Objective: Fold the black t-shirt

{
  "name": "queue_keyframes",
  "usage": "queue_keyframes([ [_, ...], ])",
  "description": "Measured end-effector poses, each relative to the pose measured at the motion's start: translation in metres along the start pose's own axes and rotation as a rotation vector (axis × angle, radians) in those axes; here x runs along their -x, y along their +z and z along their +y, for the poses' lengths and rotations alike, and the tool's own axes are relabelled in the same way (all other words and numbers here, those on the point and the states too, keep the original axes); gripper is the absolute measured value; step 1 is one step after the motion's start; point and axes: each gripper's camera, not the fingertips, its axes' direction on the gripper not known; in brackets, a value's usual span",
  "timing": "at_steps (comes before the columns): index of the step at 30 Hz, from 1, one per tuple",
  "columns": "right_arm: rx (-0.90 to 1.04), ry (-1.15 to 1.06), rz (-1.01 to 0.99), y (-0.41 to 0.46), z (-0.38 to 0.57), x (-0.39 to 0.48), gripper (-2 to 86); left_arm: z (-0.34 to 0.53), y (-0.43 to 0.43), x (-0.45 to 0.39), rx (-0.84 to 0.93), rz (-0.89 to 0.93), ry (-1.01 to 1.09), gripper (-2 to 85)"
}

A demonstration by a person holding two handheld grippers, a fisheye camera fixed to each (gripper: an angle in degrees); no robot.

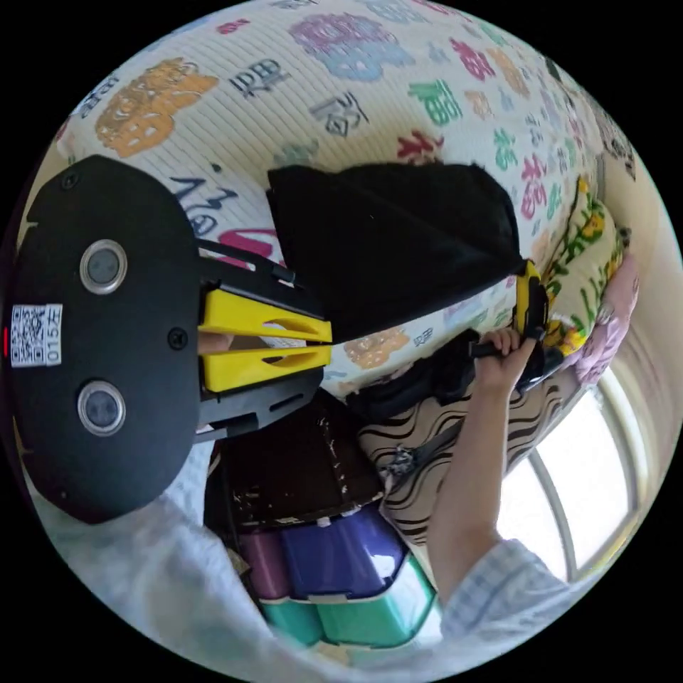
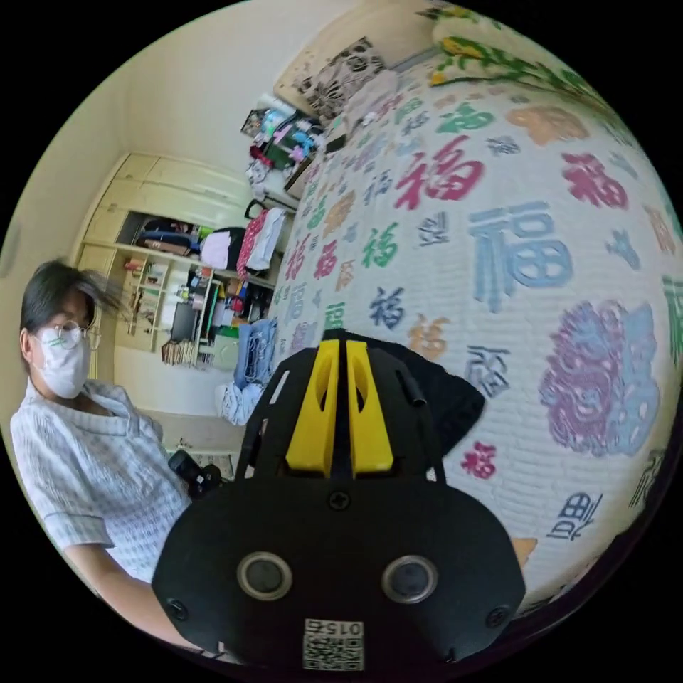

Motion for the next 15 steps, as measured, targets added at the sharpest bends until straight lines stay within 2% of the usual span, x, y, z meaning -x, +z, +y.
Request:
queue_keyframes([
  [4,0.024,0.211,0.055,0.001,0.022,-0.080,5.8,-0.021,0.107,-0.011,0.162,-0.048,0.003,2.3],
  [7,-0.052,0.279,0.110,-0.016,0.031,-0.095,6.9,-0.031,0.166,-0.008,0.351,0.018,-0.025,6.2],
  [11,-0.021,0.134,0.190,-0.024,0.018,-0.062,7.6,-0.039,0.156,-0.015,0.264,0.068,0.038,6.3],
  [15,0.190,-0.101,0.218,0.016,-0.029,-0.002,8.2,-0.042,0.103,0.015,0.081,-0.096,-0.085,6.1],
])
